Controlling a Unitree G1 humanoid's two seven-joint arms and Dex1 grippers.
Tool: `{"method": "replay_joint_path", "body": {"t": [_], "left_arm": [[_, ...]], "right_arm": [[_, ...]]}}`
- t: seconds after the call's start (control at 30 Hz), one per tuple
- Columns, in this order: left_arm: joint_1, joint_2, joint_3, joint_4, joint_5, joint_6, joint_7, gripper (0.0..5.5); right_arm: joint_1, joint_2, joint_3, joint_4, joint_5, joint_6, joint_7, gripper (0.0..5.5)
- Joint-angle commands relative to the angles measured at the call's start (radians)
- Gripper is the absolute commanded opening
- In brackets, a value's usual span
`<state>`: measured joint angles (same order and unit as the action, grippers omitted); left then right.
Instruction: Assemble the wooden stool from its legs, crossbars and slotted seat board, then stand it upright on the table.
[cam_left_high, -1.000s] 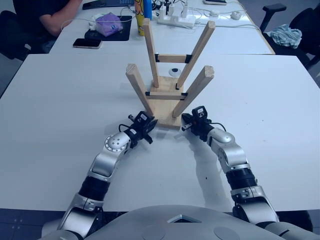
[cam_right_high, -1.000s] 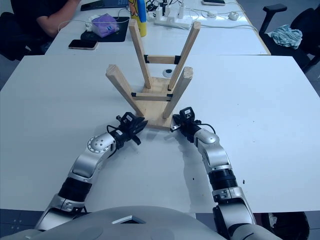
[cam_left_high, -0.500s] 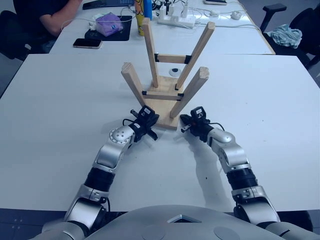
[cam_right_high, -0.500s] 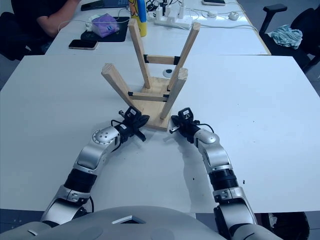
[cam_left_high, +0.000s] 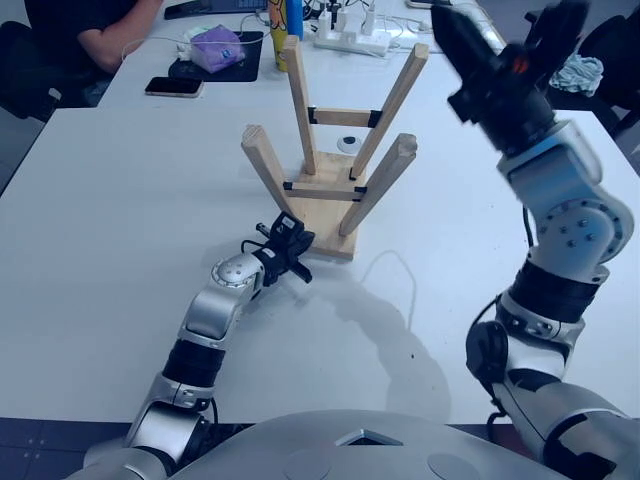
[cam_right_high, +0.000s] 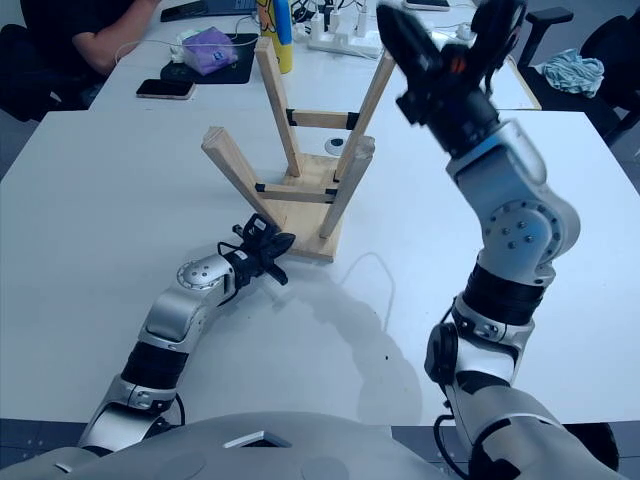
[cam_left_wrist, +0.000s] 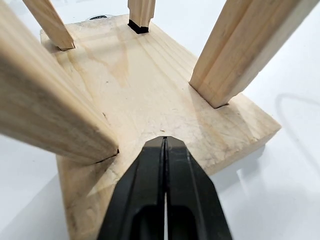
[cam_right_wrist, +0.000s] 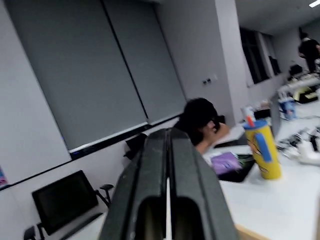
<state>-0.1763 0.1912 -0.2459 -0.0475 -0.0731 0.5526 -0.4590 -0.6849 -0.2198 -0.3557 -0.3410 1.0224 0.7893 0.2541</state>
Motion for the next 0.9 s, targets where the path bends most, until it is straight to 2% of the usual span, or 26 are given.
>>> {"method": "replay_joint_path", "body": {"t": [0.03,0.17,0.23,0.3,0.37,0.4,0.6,0.77,0.9], "left_arm": [[0.027,0.027,-0.01,0.053,0.014,0.061,0.001,0.01],[0.022,0.031,-0.011,0.057,0.014,0.061,0.0,0.01],[0.02,0.033,-0.011,0.061,0.015,0.06,-0.001,0.01],[0.01,0.034,-0.017,0.069,0.016,0.061,-0.005,0.01],[0.002,0.034,-0.017,0.078,0.014,0.06,-0.007,0.01],[0.001,0.034,-0.014,0.082,0.013,0.059,-0.005,0.01],[-0.003,0.033,-0.007,0.094,0.003,0.048,-0.014,0.01],[-0.021,0.045,0.009,0.127,0.009,0.032,-0.005,0.01],[-0.019,0.055,0.016,0.135,0.005,0.022,-0.012,0.01]], "right_arm": [[-0.043,0.004,-0.013,-0.04,0.094,-0.004,-0.075,0.0],[-0.035,-0.027,0.017,-0.052,0.072,-0.026,-0.09,0.0],[0.089,-0.063,0.148,-0.065,-0.015,0.054,-0.099,0.0],[0.299,-0.083,0.304,-0.068,-0.107,0.138,-0.151,0.0],[0.415,-0.076,0.391,-0.082,-0.177,0.113,-0.146,0.0],[0.416,-0.058,0.395,-0.077,-0.195,0.082,-0.142,0.0],[0.193,0.009,0.247,-0.044,-0.161,-0.098,-0.133,0.0],[-0.048,0.023,0.035,-0.015,0.173,-0.141,-0.179,0.0],[-0.1,0.029,0.012,-0.005,0.311,-0.145,-0.23,0.0]]}}
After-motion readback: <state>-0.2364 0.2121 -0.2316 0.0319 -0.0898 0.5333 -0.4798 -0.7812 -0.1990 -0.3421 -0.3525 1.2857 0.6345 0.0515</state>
